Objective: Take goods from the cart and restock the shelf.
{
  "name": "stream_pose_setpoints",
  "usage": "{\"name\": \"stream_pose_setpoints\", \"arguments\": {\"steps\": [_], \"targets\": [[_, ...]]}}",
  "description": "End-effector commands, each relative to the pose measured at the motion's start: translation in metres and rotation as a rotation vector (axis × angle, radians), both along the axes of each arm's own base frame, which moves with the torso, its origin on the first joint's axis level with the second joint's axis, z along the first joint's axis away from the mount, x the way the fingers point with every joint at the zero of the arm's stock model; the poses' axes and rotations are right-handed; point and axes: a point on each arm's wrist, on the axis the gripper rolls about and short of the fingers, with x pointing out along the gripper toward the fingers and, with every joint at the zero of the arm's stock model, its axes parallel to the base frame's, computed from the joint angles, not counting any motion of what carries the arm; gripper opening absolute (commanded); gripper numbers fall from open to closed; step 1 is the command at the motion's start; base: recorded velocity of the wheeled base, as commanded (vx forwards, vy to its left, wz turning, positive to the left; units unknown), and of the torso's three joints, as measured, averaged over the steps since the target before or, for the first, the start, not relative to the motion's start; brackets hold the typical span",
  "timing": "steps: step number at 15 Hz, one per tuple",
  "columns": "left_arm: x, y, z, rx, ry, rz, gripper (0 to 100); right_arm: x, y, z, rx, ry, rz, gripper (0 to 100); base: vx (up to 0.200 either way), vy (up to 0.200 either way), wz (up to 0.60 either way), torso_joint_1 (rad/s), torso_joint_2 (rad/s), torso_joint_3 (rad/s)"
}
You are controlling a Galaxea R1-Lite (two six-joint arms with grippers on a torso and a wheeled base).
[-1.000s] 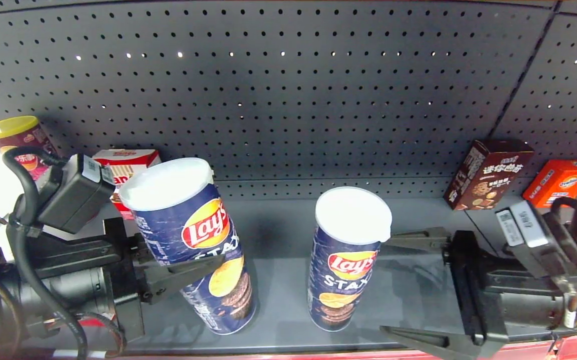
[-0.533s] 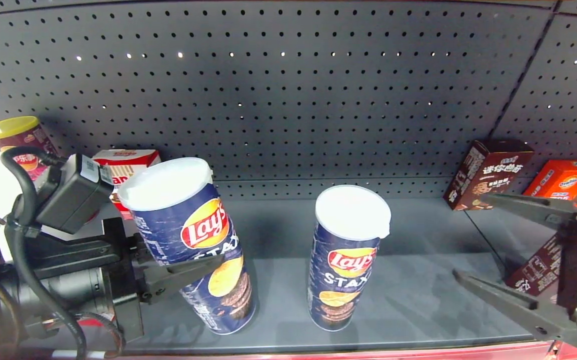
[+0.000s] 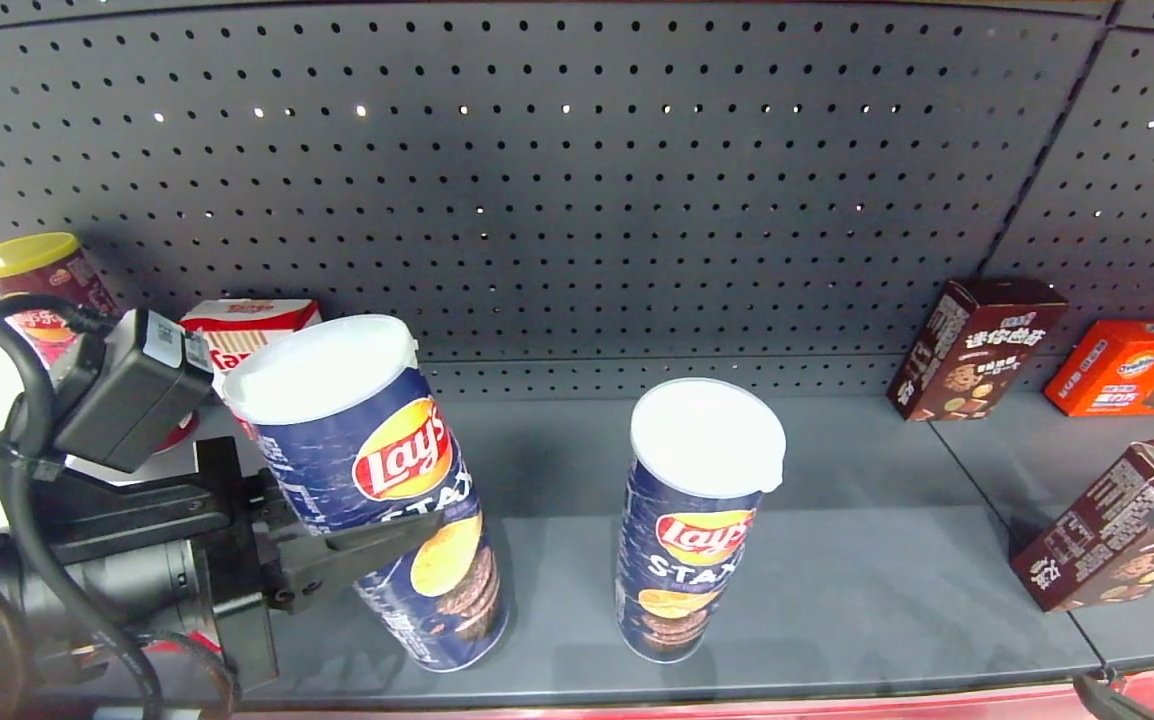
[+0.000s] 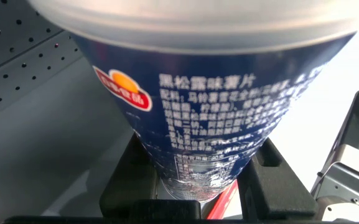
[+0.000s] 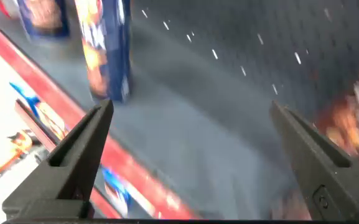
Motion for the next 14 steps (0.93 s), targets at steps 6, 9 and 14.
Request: {"name": "stream_pose_setpoints", "arguments": {"steps": [6,9,14], "targets": [[-0.002,-0.001,-0.001,0.002,0.001,-0.007,0,-0.049,-0.038,-0.078,0.158,0.164,-0.159,100,0.0,0.0,0.0,0.0,0.0,0.0],[-0.002,-0.001,-0.002,0.002,0.003,-0.008,0,-0.072,-0.051,-0.1,0.207,0.191,-0.227,100,0.0,0.0,0.0,0.0,0.0,0.0],[-0.002,-0.001,-0.001,0.001,0.002,-0.013,0,-0.065,-0.049,-0.098,0.172,0.242,-0.456,100,0.0,0.0,0.0,0.0,0.0,0.0]]}}
